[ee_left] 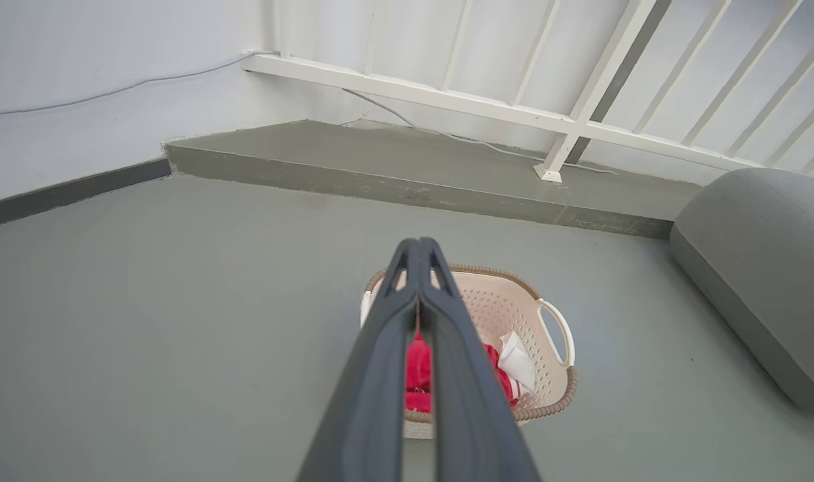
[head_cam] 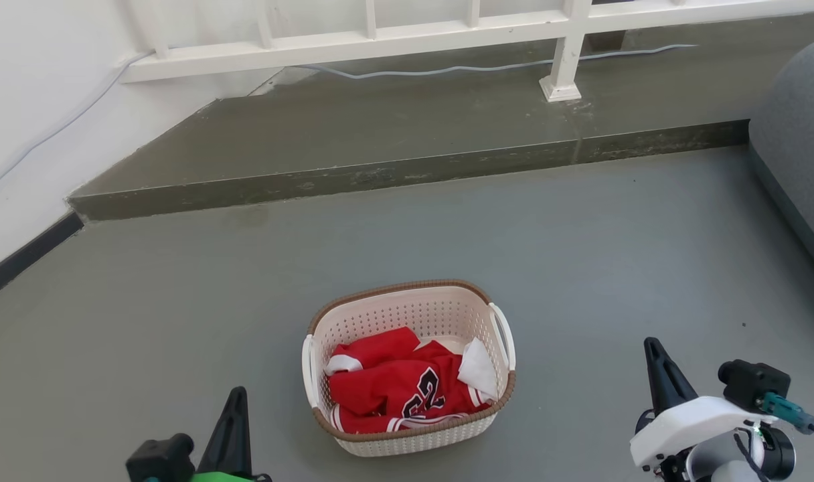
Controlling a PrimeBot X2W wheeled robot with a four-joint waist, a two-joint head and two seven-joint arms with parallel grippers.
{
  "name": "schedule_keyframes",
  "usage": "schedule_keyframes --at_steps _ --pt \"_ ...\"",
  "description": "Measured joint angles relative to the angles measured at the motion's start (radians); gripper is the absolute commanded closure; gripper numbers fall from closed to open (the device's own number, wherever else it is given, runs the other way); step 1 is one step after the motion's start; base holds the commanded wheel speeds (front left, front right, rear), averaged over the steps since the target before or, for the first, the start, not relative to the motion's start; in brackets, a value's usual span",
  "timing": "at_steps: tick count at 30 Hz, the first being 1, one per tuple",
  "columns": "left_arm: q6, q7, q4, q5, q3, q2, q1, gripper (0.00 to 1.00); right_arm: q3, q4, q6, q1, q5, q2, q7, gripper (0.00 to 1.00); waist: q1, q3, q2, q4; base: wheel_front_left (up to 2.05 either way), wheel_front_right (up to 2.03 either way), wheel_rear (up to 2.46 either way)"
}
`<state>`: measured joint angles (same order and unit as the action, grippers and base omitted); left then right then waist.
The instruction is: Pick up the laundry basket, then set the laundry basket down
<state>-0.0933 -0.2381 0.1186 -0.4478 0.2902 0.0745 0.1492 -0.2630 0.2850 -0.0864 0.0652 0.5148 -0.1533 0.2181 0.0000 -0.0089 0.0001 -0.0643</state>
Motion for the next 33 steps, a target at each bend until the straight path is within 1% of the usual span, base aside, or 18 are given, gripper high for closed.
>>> schedule_keyframes --at_steps 2,4,16,33 --pt "0.009 0.01 0.0 -0.054 -0.014 -0.001 0.0 1.0 0.011 -0.003 0.007 0.0 0.048 0.004 -0.009 1.0 0.0 0.001 0.0 0.002 0.0 0.0 0.0" --pt "0.01 0.018 0.0 -0.082 -0.024 -0.002 -0.001 1.0 0.019 -0.004 0.01 -0.001 0.065 0.006 -0.017 1.0 0.0 0.001 0.0 0.003 0.0 0.0 0.0" --pt "0.025 0.053 0.003 -0.231 -0.06 -0.002 -0.005 1.0 0.066 -0.007 0.036 -0.008 0.197 0.022 -0.056 1.0 0.0 0.003 0.0 0.011 0.0 0.0 0.0" --pt "0.059 0.103 0.025 -0.439 -0.103 0.005 -0.038 1.0 0.13 -0.009 0.069 -0.031 0.39 0.033 -0.11 1.0 0.0 0.005 0.0 0.022 0.0 0.0 0.0"
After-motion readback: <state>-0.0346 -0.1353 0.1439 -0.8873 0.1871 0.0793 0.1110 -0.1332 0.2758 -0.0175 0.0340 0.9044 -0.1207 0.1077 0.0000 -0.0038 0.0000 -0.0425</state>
